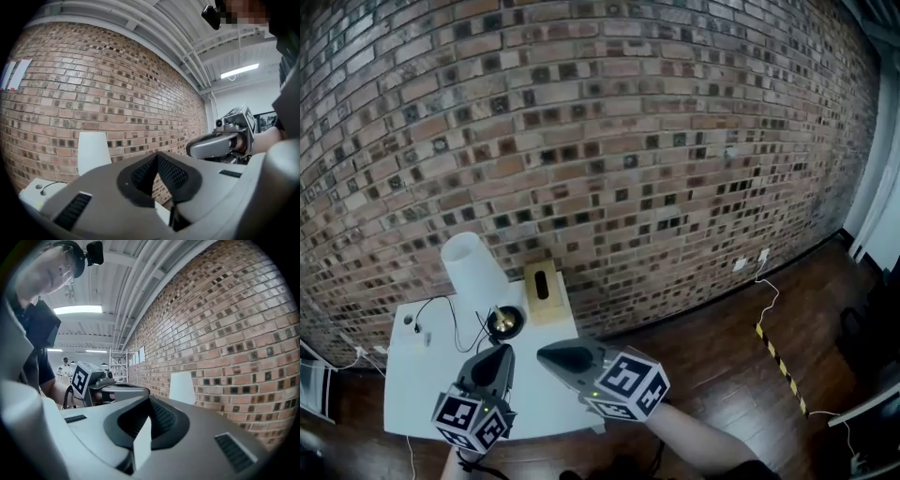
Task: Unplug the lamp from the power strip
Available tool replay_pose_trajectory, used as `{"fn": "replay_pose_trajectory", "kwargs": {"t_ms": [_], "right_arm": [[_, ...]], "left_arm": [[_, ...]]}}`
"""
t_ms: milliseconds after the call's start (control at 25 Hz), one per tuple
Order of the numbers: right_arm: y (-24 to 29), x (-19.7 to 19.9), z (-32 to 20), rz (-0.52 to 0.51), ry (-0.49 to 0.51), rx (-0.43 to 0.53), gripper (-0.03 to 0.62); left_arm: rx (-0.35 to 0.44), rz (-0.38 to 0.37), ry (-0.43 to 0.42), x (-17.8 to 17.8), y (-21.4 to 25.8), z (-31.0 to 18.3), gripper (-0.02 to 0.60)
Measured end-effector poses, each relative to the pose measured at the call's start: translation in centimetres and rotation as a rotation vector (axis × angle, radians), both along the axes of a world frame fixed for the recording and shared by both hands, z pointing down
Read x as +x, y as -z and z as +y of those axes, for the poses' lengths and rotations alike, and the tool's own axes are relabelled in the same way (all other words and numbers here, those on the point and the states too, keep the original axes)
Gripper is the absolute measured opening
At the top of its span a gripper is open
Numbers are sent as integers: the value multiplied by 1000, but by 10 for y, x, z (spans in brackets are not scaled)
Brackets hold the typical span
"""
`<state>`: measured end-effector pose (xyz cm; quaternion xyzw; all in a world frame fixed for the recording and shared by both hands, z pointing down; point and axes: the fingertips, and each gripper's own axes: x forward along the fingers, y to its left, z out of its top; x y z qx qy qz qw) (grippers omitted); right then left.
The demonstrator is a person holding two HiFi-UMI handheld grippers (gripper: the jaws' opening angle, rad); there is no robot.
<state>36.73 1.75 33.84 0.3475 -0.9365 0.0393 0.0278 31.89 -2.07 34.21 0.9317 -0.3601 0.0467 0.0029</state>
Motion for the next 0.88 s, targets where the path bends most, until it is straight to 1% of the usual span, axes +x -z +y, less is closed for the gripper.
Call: {"fn": "replay_pose_trajectory", "kwargs": {"t_ms": [160,280,640,880], "right_arm": [[-2,7,-1,-14,-1,-11,-8],[-5,6,-2,-3,8,-17,-9],[-6,-26,-2,5,69,-18,-9],[-5,-46,1,9,98,-24,-9]], "left_arm": [[1,-18,0,5,-2,1,15],[4,-21,10,3,-2,2,15],[-8,-24,62,-27,-5,6,15],[-13,-28,81,-45,-5,8,15]]}}
